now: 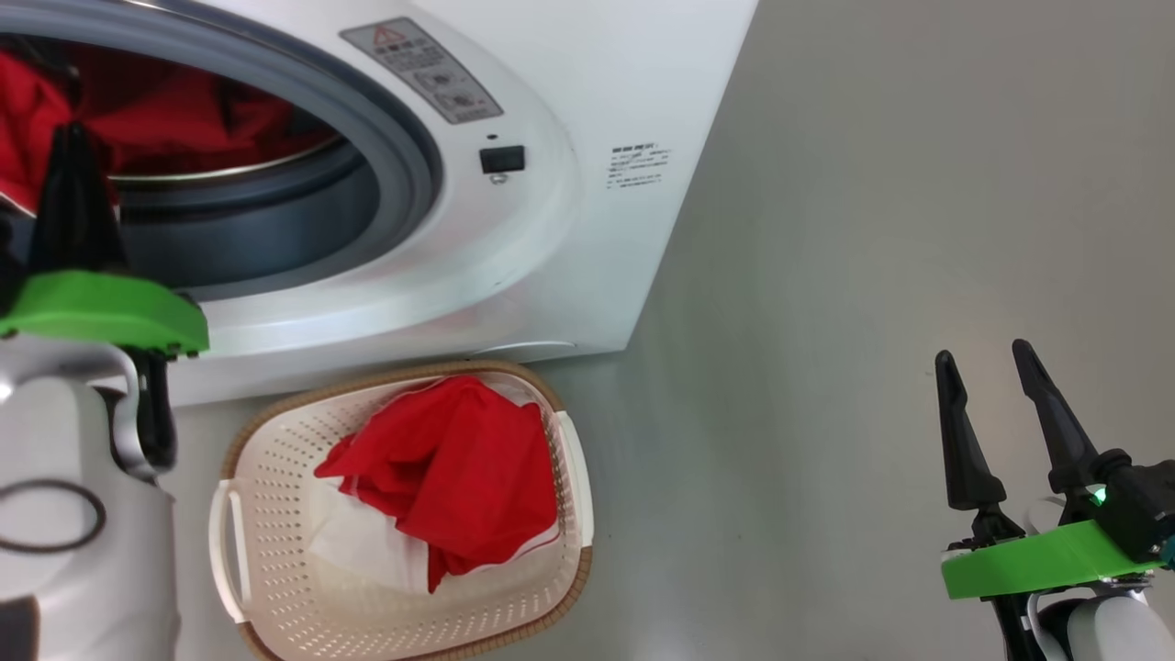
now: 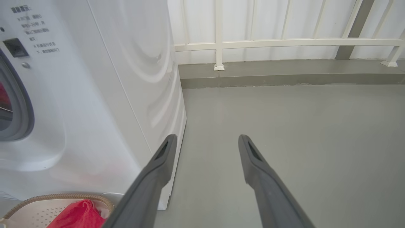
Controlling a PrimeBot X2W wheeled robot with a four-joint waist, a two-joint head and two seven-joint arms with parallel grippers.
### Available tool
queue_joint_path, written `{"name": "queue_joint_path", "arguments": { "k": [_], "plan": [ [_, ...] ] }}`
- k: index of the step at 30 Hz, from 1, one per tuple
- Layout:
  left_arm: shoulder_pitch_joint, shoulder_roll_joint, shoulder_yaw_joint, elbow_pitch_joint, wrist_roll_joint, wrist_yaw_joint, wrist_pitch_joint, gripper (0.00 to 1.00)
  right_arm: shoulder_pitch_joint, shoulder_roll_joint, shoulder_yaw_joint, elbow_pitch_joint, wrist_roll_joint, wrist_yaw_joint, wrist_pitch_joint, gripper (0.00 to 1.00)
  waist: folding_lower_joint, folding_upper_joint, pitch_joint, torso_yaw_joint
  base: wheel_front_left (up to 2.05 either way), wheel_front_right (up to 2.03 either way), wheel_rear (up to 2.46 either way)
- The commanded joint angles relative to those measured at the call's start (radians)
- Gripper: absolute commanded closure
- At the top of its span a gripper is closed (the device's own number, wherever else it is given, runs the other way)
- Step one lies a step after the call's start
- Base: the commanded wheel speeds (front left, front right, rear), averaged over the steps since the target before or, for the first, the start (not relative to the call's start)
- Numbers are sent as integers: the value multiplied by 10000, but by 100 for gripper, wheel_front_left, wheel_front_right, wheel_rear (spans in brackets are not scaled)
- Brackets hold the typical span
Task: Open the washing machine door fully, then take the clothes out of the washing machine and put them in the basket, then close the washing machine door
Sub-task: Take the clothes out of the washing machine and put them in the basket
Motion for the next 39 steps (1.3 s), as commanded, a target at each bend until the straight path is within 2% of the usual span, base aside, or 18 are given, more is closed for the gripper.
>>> {"name": "queue_joint_path", "arguments": {
  "k": [1, 11, 21, 32, 36, 39],
  "plan": [
    [240, 325, 306, -366, 73, -45, -119, 100, 151, -101, 182, -203, -57, 63, -63, 0, 0, 0, -162, 131, 0, 0, 0],
    [2164, -503, 651, -2518, 559, -617, -120, 100, 598, -137, -135, -167, -69, 63, -63, 0, 0, 0, -798, 417, 0, 0, 0],
    [4073, -755, 521, -4641, 415, -807, -120, 100, 972, -191, -278, -165, -109, 63, -63, 0, 0, 0, -1266, 602, 0, 0, 0],
    [5259, -764, -218, -7189, -235, -237, -120, 100, 1177, -184, -396, -188, -118, 63, -63, 0, 0, 0, -1444, 770, 0, 0, 0],
    [5454, -765, -419, -7542, -309, -94, -120, 100, 1152, -178, -382, -201, -124, 63, -63, 0, 0, 0, -1405, 778, 0, 0, 0],
    [5590, -765, -513, -7273, -391, -37, -120, 100, 1127, -170, -343, -195, -126, 63, -63, 0, 0, 0, -1370, 753, 0, 0, 0]
  ]
}}
